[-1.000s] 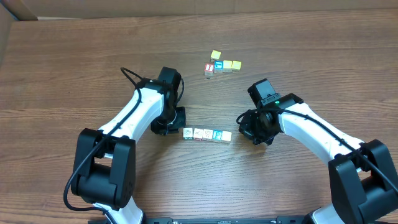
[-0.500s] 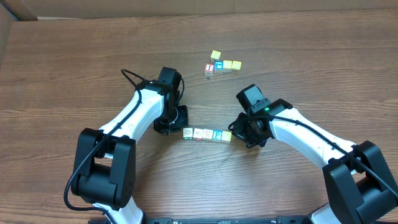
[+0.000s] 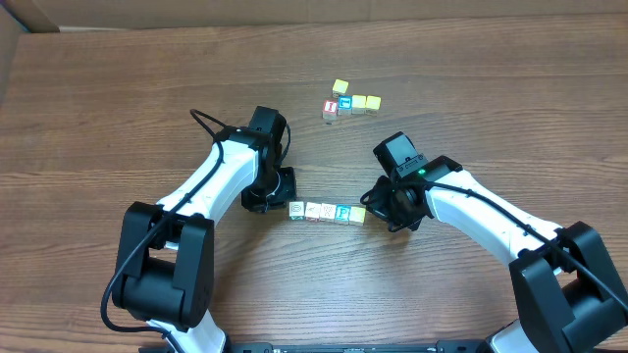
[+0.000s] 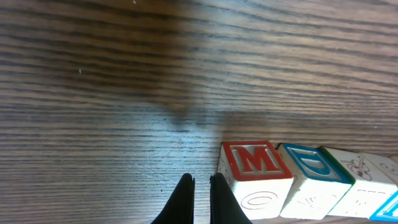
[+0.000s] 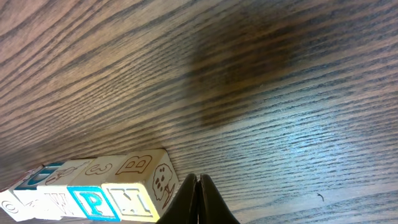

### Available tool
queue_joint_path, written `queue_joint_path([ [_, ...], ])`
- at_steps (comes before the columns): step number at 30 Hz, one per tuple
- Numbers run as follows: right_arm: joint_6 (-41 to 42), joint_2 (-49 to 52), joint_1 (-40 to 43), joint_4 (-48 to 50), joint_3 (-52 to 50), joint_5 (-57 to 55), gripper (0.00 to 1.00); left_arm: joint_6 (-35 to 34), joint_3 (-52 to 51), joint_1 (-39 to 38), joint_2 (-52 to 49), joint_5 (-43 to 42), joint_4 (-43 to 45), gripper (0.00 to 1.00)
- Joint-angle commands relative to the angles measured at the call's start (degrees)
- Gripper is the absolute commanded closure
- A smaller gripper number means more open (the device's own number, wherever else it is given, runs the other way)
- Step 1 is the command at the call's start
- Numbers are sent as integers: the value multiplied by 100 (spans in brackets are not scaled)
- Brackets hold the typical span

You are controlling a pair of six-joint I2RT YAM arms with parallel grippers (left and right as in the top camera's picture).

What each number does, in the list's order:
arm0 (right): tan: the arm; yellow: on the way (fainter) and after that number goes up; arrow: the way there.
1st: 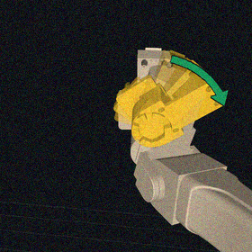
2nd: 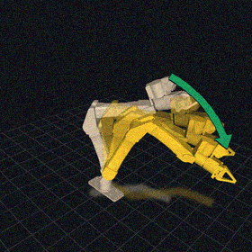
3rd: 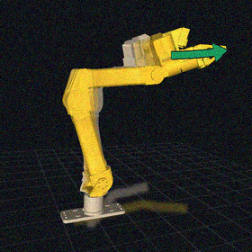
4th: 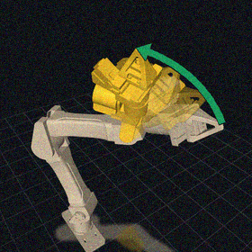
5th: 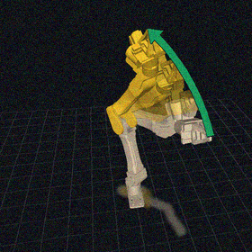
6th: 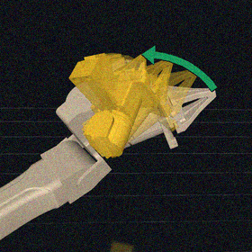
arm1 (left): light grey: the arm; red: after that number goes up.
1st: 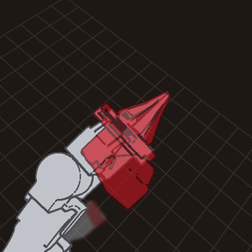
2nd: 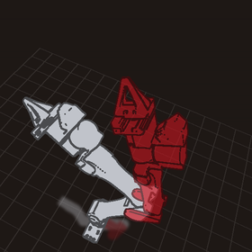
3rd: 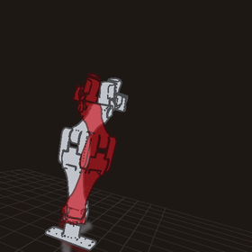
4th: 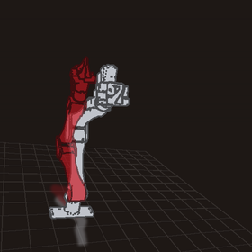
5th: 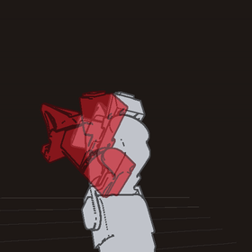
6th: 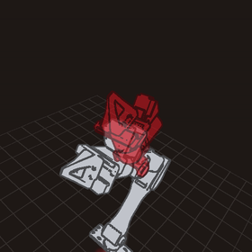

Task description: Flip 5 blocks

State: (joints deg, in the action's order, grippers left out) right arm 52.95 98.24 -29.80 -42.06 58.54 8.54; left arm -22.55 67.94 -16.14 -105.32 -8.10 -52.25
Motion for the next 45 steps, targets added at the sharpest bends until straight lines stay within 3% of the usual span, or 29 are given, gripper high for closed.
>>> queue_joint_path([
  [1,66,15,-4,17,-46,-103,96,-127,-127,-20,-33,101,11,96],
  [14,63,15,-4,-17,-46,-96,96,-125,-291,-17,-33,-398,514,96],
  [30,66,15,-20,-146,-70,-37,96,-125,-291,-17,-33,-297,608,96],
  [45,2,15,-164,680,-295,374,96,-125,-291,-20,-33,-205,579,96],
])
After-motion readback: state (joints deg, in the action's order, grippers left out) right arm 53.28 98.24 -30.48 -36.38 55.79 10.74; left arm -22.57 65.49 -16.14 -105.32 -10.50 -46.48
